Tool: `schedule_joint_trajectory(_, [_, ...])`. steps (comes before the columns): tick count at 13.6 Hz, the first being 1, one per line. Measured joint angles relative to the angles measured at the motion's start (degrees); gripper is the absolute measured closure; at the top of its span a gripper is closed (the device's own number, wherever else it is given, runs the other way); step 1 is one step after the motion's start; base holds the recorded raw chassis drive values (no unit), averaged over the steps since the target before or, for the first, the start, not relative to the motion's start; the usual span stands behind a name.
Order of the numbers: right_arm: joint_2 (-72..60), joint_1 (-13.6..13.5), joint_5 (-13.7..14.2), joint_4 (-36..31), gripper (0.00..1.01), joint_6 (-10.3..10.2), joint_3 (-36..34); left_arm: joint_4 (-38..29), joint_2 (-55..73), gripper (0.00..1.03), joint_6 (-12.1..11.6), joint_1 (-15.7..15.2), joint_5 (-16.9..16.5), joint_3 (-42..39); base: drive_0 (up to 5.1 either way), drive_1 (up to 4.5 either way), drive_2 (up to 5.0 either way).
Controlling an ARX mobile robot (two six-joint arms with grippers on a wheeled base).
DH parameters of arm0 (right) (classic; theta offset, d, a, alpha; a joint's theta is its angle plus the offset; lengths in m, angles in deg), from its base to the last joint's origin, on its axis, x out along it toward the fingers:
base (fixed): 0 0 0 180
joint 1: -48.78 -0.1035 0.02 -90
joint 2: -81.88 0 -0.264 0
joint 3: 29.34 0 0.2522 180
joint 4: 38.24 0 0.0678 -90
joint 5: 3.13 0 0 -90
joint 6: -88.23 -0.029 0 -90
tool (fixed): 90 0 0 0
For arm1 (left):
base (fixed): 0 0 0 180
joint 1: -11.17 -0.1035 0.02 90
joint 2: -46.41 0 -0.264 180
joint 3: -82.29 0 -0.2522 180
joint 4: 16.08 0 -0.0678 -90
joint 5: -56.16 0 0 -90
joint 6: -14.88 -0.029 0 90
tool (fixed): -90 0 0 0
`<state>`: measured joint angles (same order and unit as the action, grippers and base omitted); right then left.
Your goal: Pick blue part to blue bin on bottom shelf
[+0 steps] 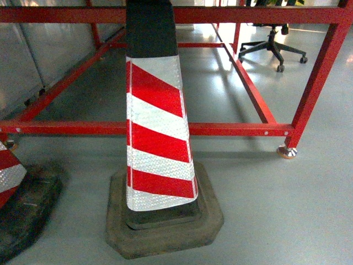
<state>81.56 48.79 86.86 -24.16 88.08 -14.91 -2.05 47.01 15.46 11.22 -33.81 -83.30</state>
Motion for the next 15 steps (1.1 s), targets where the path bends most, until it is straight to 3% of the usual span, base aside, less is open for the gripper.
schedule_joint_trajectory(15, [0.0, 0.0, 0.0, 0.0, 0.03, -0.1, 0.0, 0.0, 0.0, 0.05, 0.0, 0.0, 0.0, 0.0, 0.0, 0.0, 0.0])
